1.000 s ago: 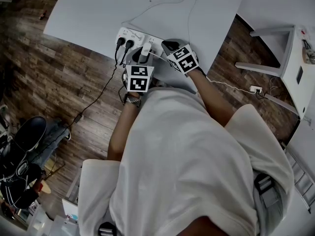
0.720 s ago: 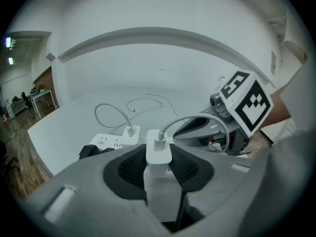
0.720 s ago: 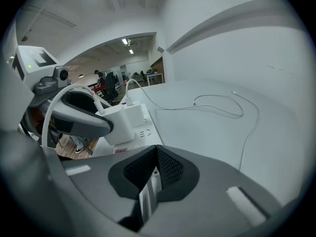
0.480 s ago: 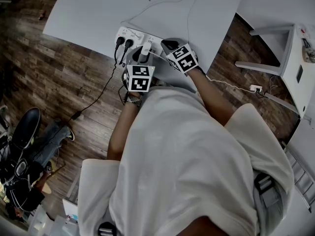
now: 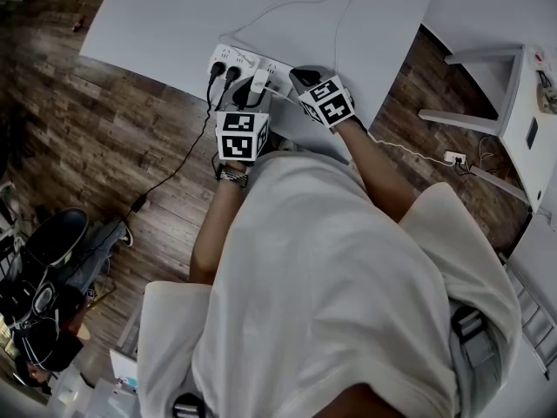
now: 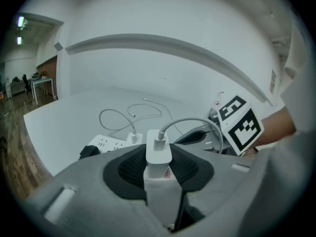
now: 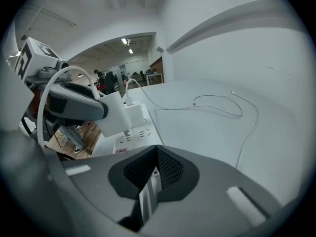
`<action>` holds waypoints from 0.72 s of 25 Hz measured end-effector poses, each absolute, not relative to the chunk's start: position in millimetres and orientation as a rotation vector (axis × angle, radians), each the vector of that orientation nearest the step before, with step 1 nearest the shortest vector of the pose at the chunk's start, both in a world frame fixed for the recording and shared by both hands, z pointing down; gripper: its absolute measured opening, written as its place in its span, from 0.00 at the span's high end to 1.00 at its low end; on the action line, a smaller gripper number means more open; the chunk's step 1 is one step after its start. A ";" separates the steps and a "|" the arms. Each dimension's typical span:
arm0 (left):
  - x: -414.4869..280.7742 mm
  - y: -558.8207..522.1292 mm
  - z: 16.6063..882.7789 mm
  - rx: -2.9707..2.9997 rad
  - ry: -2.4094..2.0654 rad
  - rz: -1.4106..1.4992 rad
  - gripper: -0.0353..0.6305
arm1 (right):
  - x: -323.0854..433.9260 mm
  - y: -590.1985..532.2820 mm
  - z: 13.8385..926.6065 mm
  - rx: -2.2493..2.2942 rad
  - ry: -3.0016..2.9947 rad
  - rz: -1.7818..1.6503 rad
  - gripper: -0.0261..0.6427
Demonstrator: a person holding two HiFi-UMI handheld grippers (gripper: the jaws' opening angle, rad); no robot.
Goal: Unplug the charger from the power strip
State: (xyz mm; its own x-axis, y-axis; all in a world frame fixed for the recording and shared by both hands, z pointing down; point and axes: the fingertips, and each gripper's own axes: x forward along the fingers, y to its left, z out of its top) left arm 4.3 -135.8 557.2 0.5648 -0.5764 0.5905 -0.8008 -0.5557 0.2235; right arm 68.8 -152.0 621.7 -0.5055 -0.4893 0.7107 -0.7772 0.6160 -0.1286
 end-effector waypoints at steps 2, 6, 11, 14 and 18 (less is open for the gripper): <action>4.4 -132.5 557.5 2.297 -1.067 0.569 0.73 | 68.4 -153.0 622.5 0.992 -2.197 0.583 0.96; 7.9 -121.2 557.8 2.256 -0.957 0.473 0.73 | 67.8 -153.8 622.4 1.002 -2.195 0.584 0.96; 9.5 -103.1 565.3 2.174 -0.868 0.404 0.73 | 68.8 -150.3 621.3 1.010 -2.194 0.582 0.96; 9.9 -95.0 570.1 2.137 -0.815 0.376 0.73 | 68.6 -149.0 621.1 1.016 -2.195 0.580 0.96; 8.0 -89.3 578.0 2.078 -0.790 0.340 0.73 | 70.9 -148.2 622.2 1.019 -2.196 0.582 0.96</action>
State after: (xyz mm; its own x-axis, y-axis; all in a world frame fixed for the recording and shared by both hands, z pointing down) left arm 8.0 -89.3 578.0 0.7618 -0.4106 0.5010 -0.6461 -0.4266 0.6329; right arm 70.9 -148.2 622.2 -0.4946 -0.5059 0.7067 -0.7896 0.6014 -0.1220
